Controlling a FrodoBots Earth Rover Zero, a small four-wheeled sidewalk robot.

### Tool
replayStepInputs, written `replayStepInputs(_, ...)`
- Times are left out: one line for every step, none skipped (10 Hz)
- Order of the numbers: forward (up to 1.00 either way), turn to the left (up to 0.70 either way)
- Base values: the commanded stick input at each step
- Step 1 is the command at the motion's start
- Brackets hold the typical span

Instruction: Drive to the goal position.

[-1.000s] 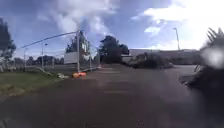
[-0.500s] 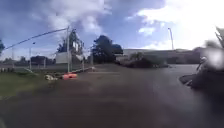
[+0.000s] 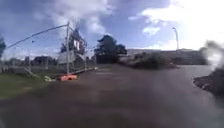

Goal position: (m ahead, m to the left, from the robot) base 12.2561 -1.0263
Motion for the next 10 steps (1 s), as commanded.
replayStepInputs(1.00, -0.07)
replayStepInputs(1.00, -0.15)
replayStepInputs(1.00, -0.23)
replayStepInputs(1.00, -0.31)
replayStepInputs(1.00, -0.39)
replayStepInputs(1.00, -0.40)
replayStepInputs(1.00, -0.40)
replayStepInputs(1.00, -0.40)
replayStepInputs(1.00, -0.40)
replayStepInputs(1.00, -0.40)
